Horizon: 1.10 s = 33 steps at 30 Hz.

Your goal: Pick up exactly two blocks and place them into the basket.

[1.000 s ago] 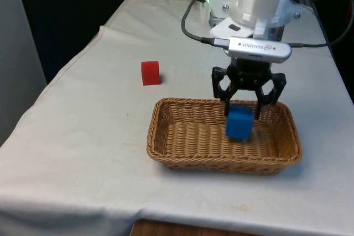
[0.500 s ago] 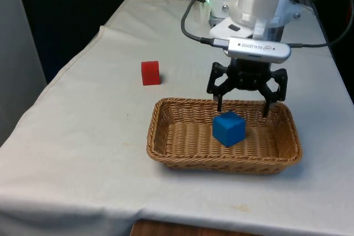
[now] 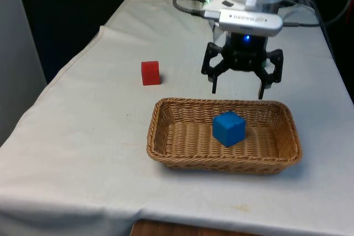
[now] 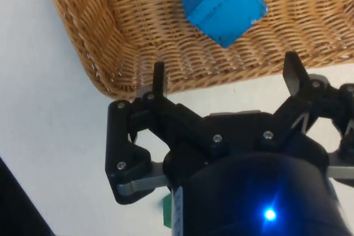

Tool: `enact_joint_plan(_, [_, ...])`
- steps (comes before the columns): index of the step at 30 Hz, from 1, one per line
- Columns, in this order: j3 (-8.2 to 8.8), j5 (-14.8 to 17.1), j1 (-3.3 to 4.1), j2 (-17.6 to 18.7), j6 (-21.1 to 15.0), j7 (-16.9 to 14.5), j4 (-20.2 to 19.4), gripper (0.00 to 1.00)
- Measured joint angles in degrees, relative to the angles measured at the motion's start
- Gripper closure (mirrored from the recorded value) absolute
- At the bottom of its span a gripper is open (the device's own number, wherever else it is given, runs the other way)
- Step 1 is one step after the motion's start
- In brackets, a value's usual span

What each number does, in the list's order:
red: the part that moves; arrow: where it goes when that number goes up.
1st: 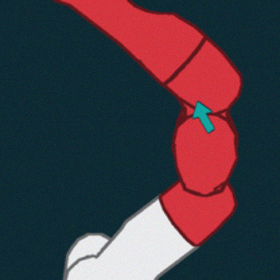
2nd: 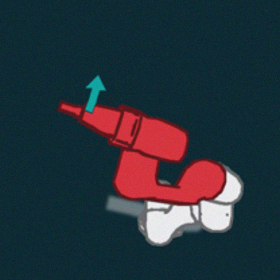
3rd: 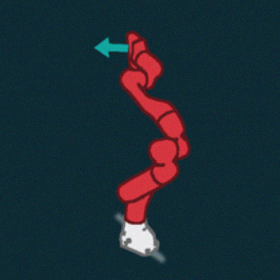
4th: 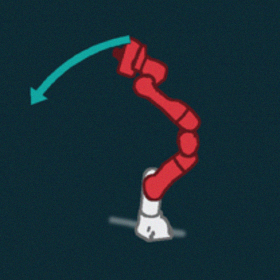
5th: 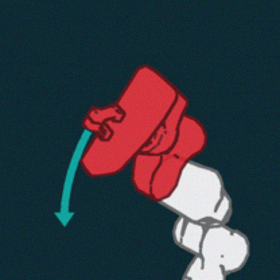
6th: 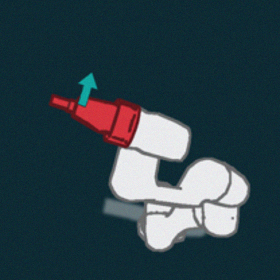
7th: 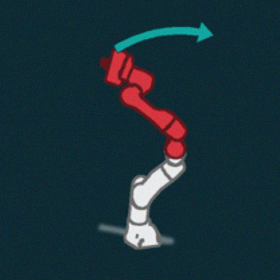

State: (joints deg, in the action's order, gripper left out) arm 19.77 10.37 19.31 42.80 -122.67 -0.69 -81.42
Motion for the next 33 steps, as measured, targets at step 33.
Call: enact_joint_plan(33, [-0.97, -3.27, 2.23, -12.43, 0.92, 7.51, -12.72, 0.00])
